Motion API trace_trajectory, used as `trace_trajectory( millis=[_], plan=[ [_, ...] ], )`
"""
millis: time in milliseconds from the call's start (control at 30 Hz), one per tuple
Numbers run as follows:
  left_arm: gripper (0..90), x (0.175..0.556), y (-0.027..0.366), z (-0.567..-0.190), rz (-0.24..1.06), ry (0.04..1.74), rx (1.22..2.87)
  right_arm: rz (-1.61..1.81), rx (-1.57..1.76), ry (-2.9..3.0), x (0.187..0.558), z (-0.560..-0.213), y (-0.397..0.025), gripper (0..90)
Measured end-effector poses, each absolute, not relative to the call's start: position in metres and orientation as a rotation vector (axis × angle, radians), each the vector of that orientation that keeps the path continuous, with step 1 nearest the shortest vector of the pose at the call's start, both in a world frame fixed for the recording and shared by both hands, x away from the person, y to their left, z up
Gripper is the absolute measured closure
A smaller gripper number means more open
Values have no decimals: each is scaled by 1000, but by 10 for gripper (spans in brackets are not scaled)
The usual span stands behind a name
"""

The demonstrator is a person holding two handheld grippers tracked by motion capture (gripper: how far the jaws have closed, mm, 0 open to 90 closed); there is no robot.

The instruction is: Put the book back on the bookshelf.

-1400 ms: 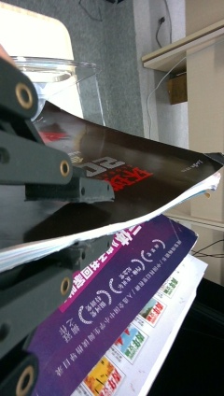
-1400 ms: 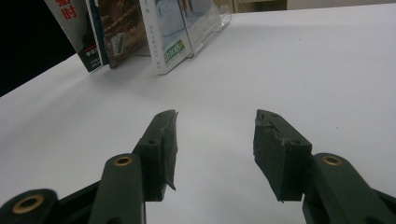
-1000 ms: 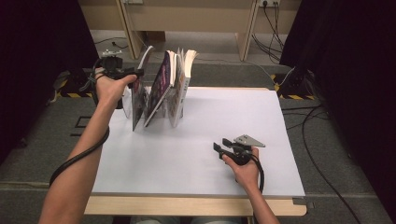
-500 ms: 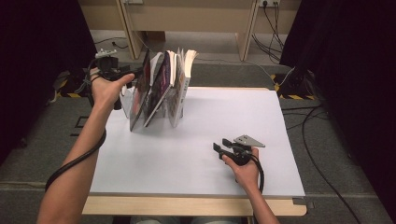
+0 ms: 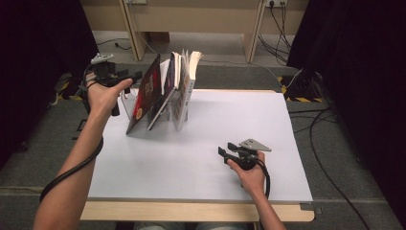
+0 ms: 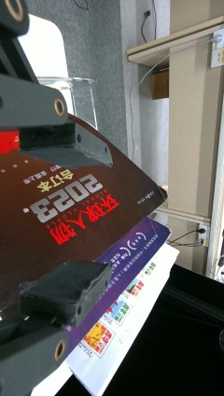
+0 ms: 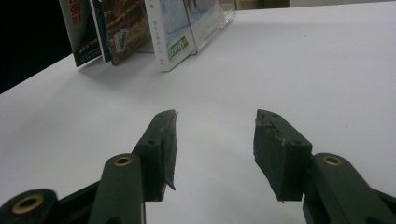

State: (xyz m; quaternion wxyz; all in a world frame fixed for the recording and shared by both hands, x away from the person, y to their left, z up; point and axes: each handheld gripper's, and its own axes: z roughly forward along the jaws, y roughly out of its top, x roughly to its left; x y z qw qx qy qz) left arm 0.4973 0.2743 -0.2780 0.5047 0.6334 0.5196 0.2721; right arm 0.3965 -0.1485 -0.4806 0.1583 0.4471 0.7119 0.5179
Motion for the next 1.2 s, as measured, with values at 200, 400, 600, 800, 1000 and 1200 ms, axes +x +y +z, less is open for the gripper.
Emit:
trace_trajectory(
  millis=[200, 400, 600, 800, 1000, 1200],
  plan=[
    [381, 488, 278, -279, 676, 1236, 1532, 1481, 1282, 2032, 396, -480, -149, 497],
    [359, 477, 284, -283, 693, 1234, 1530, 1480, 1282, 2032, 396, -480, -149, 497],
    [350, 466, 288, -287, 708, 1223, 1530, 1481, 1281, 2030, 396, -480, -148, 497],
    [340, 454, 291, -293, 702, 1210, 1537, 1481, 1278, 2026, 395, -480, -149, 497],
    [335, 438, 296, -303, 709, 1200, 1547, 1479, 1278, 2028, 395, -480, -148, 498],
    [331, 427, 299, -310, 710, 1192, 1547, 1481, 1275, 2026, 395, -480, -148, 497]
  ],
)
